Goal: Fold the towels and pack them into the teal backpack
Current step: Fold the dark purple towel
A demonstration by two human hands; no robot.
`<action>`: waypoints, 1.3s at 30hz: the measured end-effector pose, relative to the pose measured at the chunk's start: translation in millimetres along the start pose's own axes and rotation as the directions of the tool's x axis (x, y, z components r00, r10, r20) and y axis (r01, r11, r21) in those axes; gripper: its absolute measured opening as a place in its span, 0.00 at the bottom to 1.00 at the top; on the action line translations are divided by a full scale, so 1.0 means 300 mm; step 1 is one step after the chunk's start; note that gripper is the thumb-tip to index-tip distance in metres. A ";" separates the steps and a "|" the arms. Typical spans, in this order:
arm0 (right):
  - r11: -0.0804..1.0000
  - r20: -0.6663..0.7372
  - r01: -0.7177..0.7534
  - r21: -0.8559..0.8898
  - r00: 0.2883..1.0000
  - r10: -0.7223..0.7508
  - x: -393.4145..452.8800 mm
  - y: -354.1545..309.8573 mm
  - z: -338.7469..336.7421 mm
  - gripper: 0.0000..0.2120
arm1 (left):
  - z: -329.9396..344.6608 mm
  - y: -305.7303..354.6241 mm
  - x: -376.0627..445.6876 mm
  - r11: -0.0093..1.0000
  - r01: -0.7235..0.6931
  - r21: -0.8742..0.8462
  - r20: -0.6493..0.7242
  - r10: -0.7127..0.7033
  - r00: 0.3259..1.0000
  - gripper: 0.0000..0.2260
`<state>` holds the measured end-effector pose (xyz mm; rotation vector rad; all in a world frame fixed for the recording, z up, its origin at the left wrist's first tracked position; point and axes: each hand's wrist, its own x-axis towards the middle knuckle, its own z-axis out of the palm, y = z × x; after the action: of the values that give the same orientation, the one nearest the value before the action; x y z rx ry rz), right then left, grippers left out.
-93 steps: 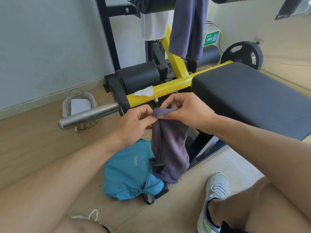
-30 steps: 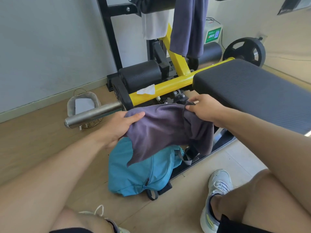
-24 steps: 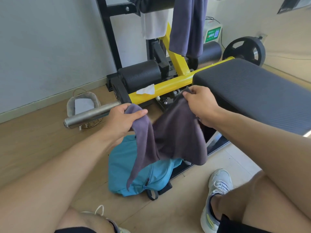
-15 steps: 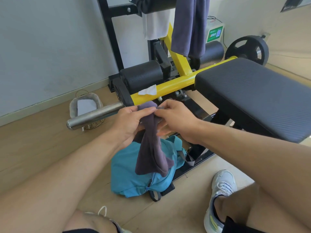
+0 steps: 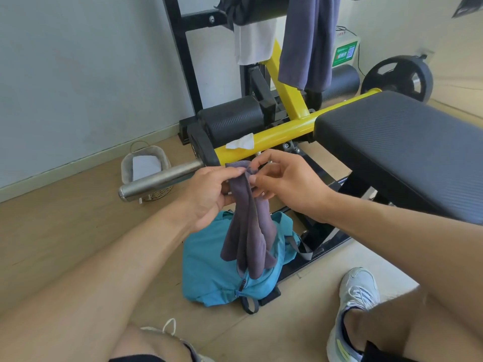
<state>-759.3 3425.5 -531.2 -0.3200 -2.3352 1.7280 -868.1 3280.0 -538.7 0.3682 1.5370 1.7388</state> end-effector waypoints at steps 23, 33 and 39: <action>0.936 -0.075 0.118 -0.330 0.986 -0.151 0.016 0.002 0.025 0.04 | 0.002 -0.002 -0.015 0.929 -0.107 0.354 -0.156 0.171 0.973 0.06; 0.942 -0.167 0.081 -0.325 0.976 -0.142 0.030 0.022 0.004 0.04 | 0.013 0.010 -0.027 0.967 -0.116 0.226 -0.045 0.129 0.991 0.09; 0.945 -0.135 0.077 -0.319 0.983 -0.126 0.030 0.030 -0.006 0.05 | 0.014 0.010 -0.027 0.961 -0.116 0.251 -0.027 0.127 0.992 0.10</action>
<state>-766.9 3432.5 -538.7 -0.3625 -2.4590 1.2376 -861.1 3277.4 -532.7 0.5651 1.8031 1.6570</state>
